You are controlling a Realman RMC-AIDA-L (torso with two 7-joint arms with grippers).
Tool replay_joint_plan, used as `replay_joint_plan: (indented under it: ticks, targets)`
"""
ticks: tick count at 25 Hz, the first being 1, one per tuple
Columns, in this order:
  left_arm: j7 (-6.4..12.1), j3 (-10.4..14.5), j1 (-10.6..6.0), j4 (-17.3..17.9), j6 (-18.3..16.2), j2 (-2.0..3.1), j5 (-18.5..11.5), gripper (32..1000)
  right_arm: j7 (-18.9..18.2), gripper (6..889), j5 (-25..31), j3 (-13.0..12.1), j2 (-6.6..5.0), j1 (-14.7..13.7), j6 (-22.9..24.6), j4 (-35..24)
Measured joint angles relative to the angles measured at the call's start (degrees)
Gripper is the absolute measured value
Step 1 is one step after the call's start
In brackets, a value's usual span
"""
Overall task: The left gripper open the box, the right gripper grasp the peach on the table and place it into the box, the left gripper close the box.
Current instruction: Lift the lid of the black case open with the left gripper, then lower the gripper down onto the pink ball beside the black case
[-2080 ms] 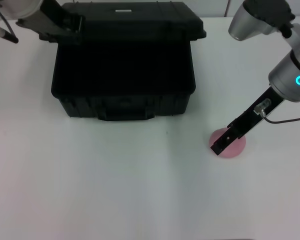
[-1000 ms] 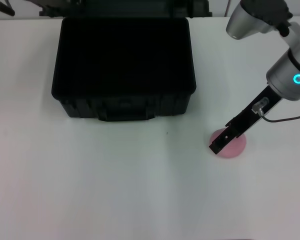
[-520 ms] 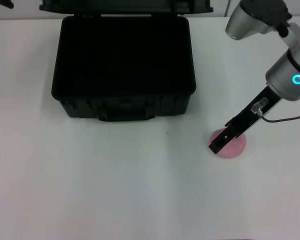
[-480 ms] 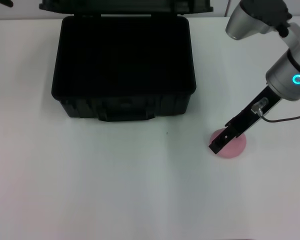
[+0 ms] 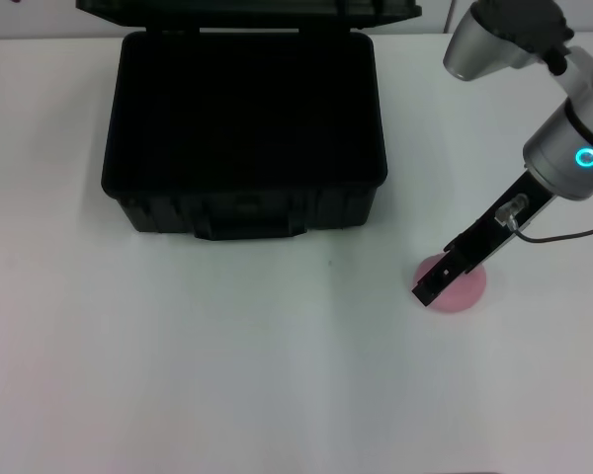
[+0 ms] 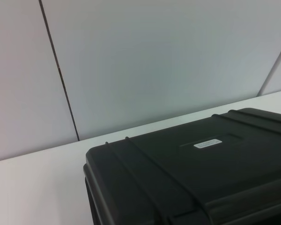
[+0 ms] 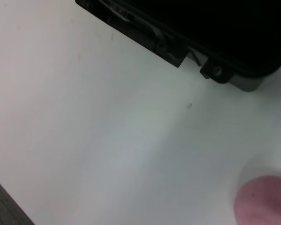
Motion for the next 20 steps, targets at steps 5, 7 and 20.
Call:
replay_joint_plan:
  ticks: [5, 7, 20]
  targets:
    - [0.01, 0.0, 0.00, 0.0, 0.0, 0.02, 0.0, 375, 0.0, 852, 0.0, 0.0, 0.00, 0.0, -0.2, 0.1]
    - [0.01, 0.0, 0.00, 0.0, -0.1, 0.02, 0.0, 375, 0.0, 852, 0.0, 0.0, 0.00, 0.0, -0.4, 0.1]
    - [0.18, 0.0, 0.01, 0.0, -0.3, 0.03, 0.0, 375, -0.3, 852, -0.2, 0.0, -0.02, 0.4, -1.6, 0.4]
